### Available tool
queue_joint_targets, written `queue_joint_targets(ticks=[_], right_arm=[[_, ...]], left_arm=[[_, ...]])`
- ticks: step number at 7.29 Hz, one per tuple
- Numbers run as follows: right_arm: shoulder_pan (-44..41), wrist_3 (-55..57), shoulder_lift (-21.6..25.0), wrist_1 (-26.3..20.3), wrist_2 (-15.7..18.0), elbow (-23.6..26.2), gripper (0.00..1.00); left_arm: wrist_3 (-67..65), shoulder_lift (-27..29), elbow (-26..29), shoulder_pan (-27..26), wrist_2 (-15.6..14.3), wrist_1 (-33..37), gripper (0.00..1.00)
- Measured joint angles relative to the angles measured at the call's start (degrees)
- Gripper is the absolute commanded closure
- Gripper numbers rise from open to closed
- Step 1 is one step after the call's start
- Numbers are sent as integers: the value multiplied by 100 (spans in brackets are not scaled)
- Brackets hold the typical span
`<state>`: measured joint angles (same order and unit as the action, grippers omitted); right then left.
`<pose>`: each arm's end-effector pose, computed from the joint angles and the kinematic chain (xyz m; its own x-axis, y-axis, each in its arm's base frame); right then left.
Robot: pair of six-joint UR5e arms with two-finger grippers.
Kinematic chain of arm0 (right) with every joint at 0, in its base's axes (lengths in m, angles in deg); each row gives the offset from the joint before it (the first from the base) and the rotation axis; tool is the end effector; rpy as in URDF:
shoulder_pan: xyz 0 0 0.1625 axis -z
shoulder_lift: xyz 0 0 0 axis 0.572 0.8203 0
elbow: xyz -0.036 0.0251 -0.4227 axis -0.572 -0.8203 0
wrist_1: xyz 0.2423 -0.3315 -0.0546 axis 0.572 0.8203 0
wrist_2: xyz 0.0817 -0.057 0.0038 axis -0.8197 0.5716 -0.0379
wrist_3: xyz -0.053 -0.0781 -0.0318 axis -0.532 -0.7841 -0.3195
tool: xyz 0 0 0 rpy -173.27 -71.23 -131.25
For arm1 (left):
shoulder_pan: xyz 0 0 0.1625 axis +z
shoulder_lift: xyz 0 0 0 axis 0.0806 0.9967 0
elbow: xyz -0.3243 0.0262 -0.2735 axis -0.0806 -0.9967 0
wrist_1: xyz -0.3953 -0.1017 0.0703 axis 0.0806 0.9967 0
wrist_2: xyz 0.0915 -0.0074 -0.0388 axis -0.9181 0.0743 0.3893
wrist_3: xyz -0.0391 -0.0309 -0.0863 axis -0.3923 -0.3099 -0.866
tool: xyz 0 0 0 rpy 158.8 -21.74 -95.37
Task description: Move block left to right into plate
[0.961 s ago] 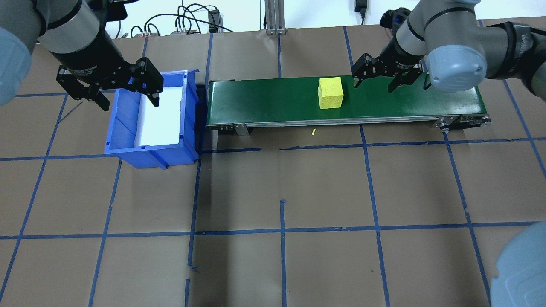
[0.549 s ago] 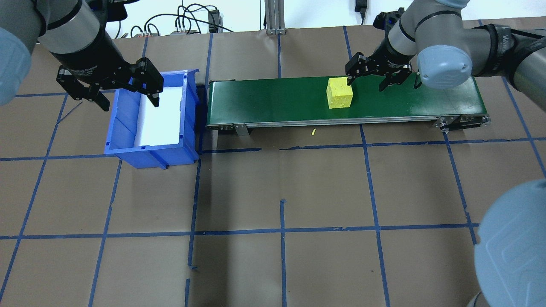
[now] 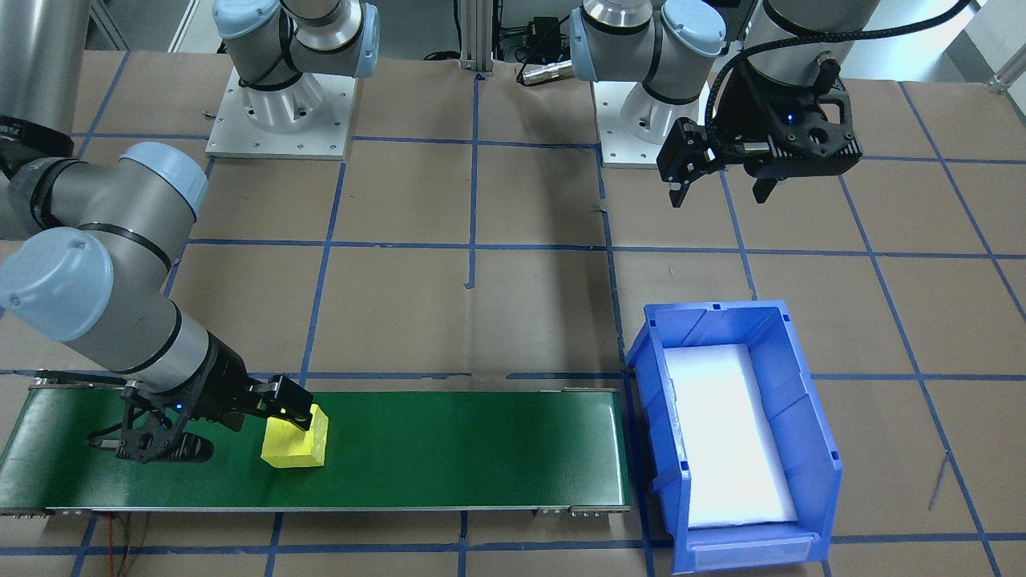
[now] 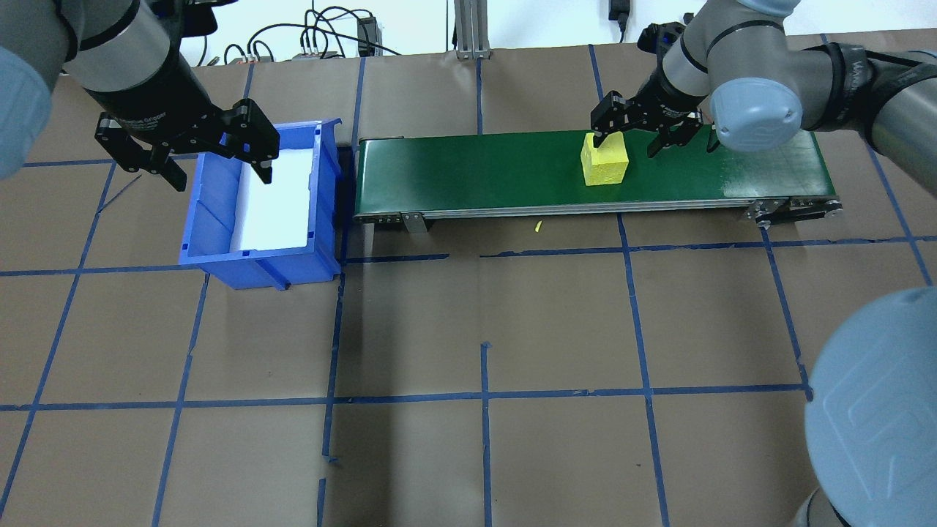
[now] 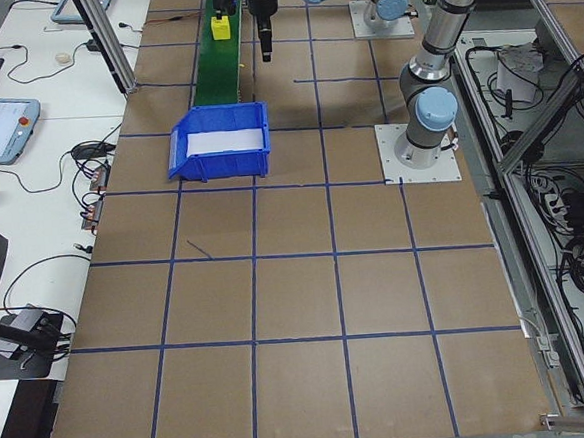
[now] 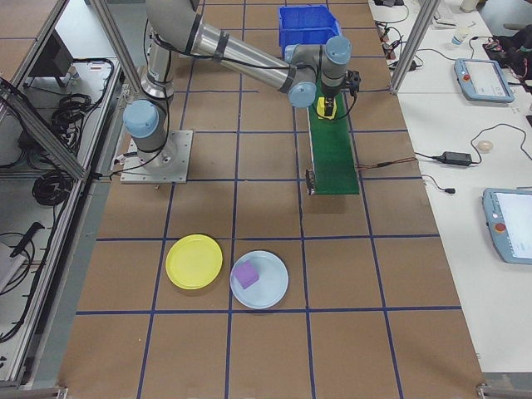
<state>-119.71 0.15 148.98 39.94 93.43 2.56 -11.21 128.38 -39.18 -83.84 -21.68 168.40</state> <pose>0.1010 -0.6522 0.2895 -0.9625 0.0703 -0.2620 0.0923 0.9931 -0.0726 -0.1172 -0.4844 0.5042 -0.9973 -0.0670 -0.0300 -0.0664 0.9976 -0.0209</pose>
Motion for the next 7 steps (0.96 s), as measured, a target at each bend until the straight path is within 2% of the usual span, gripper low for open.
queue_joint_targets(ticks=[1,2,3,4,5,6,7], right_arm=[[0,-11,-48,6,1,-8,2],[3,-22,-122,16,8,-3,11],[7,-57,-193,66,45,22,36],[18,-205,-216,160,219,57,44],[44,-584,-164,218,769,79,47],[100,-1176,-54,241,1485,94,50],[258,-1827,66,240,1989,114,50]], left_arm=[[0,0,2,-2,-5,4,0],[0,0,1,-3,-9,5,0],[0,0,0,-4,-11,6,0],[0,0,-1,-4,-10,6,0],[-1,0,-1,-4,-8,6,0],[0,0,-4,-7,-6,6,0],[-1,0,-10,-10,-2,6,0]])
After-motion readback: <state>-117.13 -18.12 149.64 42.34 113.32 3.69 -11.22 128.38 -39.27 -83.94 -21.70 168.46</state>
